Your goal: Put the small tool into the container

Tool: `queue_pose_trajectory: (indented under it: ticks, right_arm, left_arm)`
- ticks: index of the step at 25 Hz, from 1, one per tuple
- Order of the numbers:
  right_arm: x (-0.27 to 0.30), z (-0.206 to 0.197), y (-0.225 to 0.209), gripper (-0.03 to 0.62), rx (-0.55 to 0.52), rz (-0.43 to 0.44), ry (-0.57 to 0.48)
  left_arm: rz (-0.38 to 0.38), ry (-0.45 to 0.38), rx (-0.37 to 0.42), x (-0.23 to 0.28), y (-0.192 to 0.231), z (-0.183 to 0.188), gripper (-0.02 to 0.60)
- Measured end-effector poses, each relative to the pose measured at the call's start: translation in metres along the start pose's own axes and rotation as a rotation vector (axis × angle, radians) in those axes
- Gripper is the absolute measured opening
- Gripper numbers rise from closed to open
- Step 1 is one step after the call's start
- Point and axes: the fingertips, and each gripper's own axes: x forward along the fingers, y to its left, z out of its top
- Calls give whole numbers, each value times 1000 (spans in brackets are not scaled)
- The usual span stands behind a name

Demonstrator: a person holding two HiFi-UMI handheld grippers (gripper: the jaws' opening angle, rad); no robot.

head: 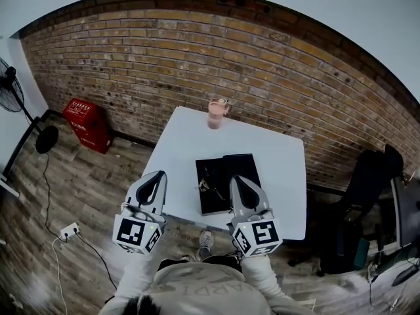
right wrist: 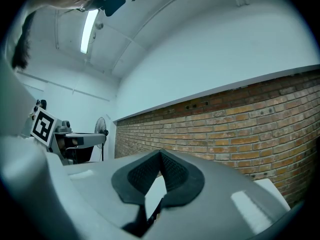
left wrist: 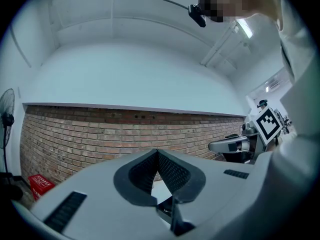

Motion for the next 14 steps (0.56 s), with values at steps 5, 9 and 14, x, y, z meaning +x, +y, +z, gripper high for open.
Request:
queue_pose_trajectory:
  ticks: [5,9,14]
  right_arm:
    - [1,0,-1,11,0,3,1]
    - [0,-1,-1,11,-11,11,1]
    - [0,-3,-4,11,-7,18,2]
  left_arm:
    - [0,10,-6,1,0,-3,5]
    - [-3,14,-11,2,-2,-7,5]
    - [-11,16,-8,7,-7,-8,5]
